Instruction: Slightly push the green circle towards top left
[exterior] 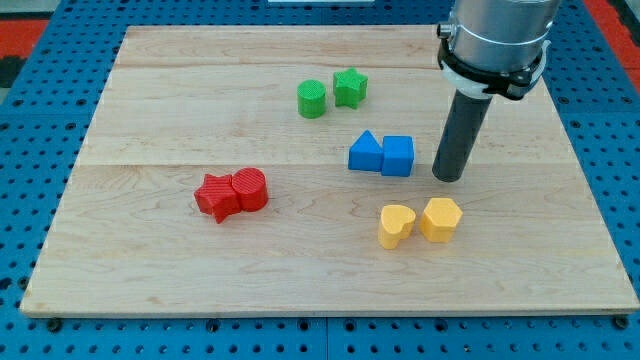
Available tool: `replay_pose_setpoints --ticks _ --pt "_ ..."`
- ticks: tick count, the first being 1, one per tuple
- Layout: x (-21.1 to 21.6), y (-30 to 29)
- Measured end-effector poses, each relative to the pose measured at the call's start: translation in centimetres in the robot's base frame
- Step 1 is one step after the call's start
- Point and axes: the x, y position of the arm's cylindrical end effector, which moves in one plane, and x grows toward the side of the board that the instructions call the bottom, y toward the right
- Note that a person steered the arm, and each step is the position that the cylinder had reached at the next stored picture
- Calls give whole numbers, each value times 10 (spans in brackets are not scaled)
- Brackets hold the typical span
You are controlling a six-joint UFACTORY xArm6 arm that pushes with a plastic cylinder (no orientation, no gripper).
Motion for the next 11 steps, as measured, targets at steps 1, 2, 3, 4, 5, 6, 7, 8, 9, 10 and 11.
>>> replay_pose_setpoints --ticks 1,2,3,4,5,6,7,8,9,10,11 --pt "0 0" --pt "0 0" --pt "5 20" --pt "-40 45" --pt "-56 28" --pt "-55 -46" --pt "-62 -76" --pt "-87 -82" --pt "-115 -103" --pt "-145 -123" --pt "-112 -155"
